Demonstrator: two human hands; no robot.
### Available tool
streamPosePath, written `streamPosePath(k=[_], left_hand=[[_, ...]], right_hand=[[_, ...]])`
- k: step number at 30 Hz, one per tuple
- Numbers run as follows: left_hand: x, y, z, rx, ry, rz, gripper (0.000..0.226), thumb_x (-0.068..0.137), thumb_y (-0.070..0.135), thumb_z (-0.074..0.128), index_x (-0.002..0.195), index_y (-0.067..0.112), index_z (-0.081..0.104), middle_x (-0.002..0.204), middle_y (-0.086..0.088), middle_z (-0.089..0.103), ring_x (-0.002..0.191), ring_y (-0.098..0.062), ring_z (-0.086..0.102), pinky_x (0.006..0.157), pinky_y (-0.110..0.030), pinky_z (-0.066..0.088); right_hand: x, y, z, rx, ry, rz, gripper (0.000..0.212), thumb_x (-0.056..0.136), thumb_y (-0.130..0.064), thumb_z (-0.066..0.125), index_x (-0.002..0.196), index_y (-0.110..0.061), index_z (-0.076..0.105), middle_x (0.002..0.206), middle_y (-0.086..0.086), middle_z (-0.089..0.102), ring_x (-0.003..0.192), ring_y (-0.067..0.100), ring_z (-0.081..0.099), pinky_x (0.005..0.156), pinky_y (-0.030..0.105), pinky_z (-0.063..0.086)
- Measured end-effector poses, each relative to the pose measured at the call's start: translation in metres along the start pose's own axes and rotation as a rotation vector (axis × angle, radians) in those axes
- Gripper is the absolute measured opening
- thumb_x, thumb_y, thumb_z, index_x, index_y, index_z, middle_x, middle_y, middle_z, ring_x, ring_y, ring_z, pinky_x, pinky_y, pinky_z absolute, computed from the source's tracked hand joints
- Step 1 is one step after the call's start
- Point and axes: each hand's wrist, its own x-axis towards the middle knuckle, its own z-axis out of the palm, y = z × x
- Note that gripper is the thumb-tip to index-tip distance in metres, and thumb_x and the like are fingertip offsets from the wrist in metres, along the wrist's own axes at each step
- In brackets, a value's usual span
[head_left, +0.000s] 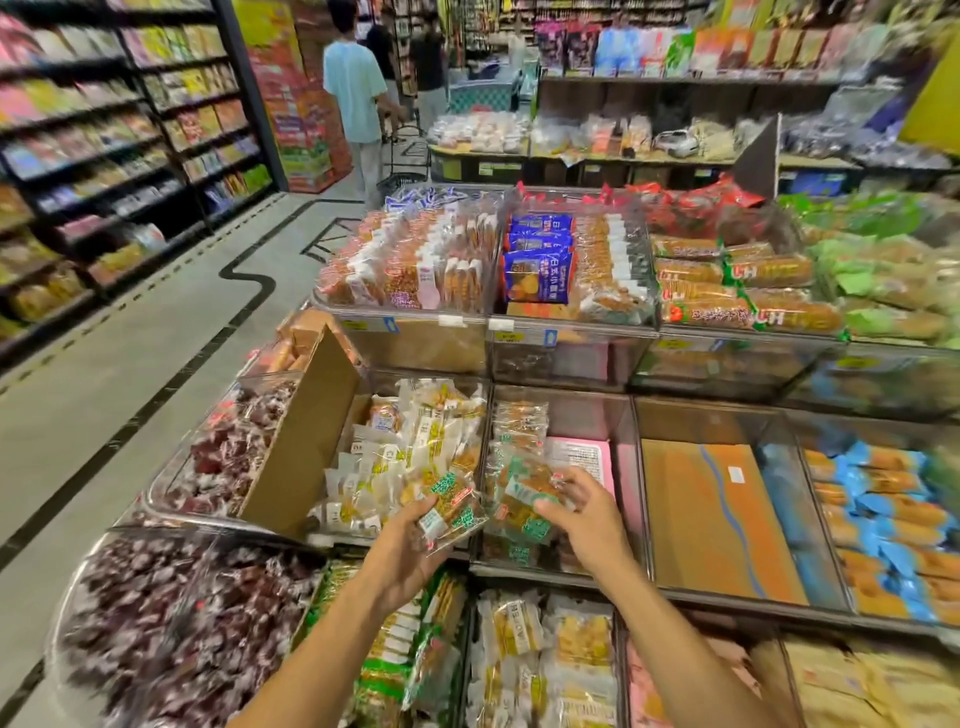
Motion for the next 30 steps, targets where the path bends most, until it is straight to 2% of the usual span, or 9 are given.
streamPosePath(k=[3, 7, 12, 15, 17, 21, 24, 27, 30], left_hand=[[-0.001, 0.0, 0.0, -0.006, -0.007, -0.001, 0.031, 0.099, 0.017, 0.063, 0.124, -0.001, 0.066, 0.112, -0.024, 0.074, 0.08, -0.03, 0.076, 0.056, -0.031, 0.061], [-0.005, 0.002, 0.003, -0.007, -0.032, 0.003, 0.028, 0.1, 0.016, 0.062, 0.122, -0.001, 0.065, 0.114, -0.027, 0.073, 0.082, -0.032, 0.076, 0.057, -0.032, 0.062], [-0.004, 0.002, 0.002, -0.045, -0.036, -0.009, 0.041, 0.099, 0.016, 0.064, 0.134, -0.004, 0.061, 0.129, -0.03, 0.067, 0.1, -0.039, 0.073, 0.064, -0.034, 0.064], [-0.005, 0.001, 0.001, -0.119, -0.031, -0.02, 0.03, 0.102, 0.014, 0.06, 0.129, 0.002, 0.065, 0.133, -0.03, 0.065, 0.13, -0.047, 0.058, 0.059, -0.034, 0.063], [-0.007, 0.0, 0.003, -0.13, -0.019, -0.016, 0.024, 0.102, 0.014, 0.06, 0.123, 0.004, 0.066, 0.13, -0.03, 0.067, 0.134, -0.048, 0.054, 0.056, -0.032, 0.062], [-0.01, -0.001, 0.008, -0.088, -0.005, 0.013, 0.024, 0.102, 0.014, 0.06, 0.123, 0.005, 0.064, 0.111, -0.026, 0.075, 0.119, -0.044, 0.063, 0.057, -0.031, 0.062], [-0.011, -0.001, 0.007, -0.101, 0.029, -0.001, 0.027, 0.1, 0.015, 0.063, 0.125, 0.005, 0.063, 0.114, -0.027, 0.074, 0.111, -0.042, 0.067, 0.054, -0.031, 0.061], [-0.011, -0.001, 0.008, -0.091, 0.034, -0.008, 0.029, 0.1, 0.016, 0.063, 0.126, 0.004, 0.063, 0.113, -0.026, 0.074, 0.094, -0.037, 0.073, 0.051, -0.029, 0.06], [-0.014, -0.001, 0.011, -0.073, 0.033, 0.002, 0.024, 0.102, 0.016, 0.061, 0.122, 0.004, 0.065, 0.104, -0.023, 0.076, 0.081, -0.032, 0.076, 0.051, -0.028, 0.059]], right_hand=[[-0.002, 0.011, 0.006, -0.179, -0.058, 0.026, 0.047, 0.083, -0.012, 0.087, 0.124, -0.028, 0.068, 0.131, -0.011, 0.069, 0.123, 0.009, 0.062, 0.104, 0.031, 0.047], [-0.001, 0.01, 0.017, -0.245, -0.029, 0.021, 0.064, 0.079, -0.023, 0.091, 0.138, -0.021, 0.064, 0.133, -0.011, 0.063, 0.122, 0.01, 0.06, 0.103, 0.028, 0.045], [-0.008, 0.004, 0.016, -0.3, -0.041, -0.005, 0.054, 0.083, -0.022, 0.088, 0.132, -0.026, 0.066, 0.118, -0.017, 0.062, 0.11, 0.007, 0.06, 0.097, 0.028, 0.049], [-0.009, 0.006, 0.006, -0.173, 0.034, -0.009, 0.044, 0.086, -0.017, 0.085, 0.121, -0.036, 0.067, 0.115, -0.017, 0.069, 0.109, 0.007, 0.066, 0.094, 0.036, 0.058], [-0.008, 0.005, -0.003, -0.071, 0.108, -0.022, 0.04, 0.086, -0.015, 0.085, 0.111, -0.04, 0.066, 0.111, -0.015, 0.073, 0.107, 0.008, 0.069, 0.089, 0.033, 0.058], [-0.008, 0.009, -0.012, -0.095, -0.009, -0.015, 0.041, 0.082, -0.014, 0.088, 0.114, -0.031, 0.069, 0.111, -0.013, 0.076, 0.107, 0.006, 0.07, 0.092, 0.029, 0.056], [-0.01, 0.017, -0.003, -0.215, -0.121, 0.012, 0.047, 0.08, -0.021, 0.09, 0.122, -0.031, 0.069, 0.115, -0.014, 0.073, 0.112, 0.009, 0.068, 0.098, 0.032, 0.054], [-0.011, 0.024, 0.013, -0.453, -0.099, -0.005, 0.053, 0.082, -0.026, 0.089, 0.13, -0.025, 0.065, 0.115, -0.01, 0.062, 0.111, 0.012, 0.062, 0.095, 0.025, 0.047], [-0.014, 0.026, 0.03, -0.66, -0.017, -0.004, 0.058, 0.081, -0.034, 0.089, 0.129, -0.025, 0.057, 0.116, -0.007, 0.051, 0.106, 0.014, 0.059, 0.093, 0.03, 0.053]])
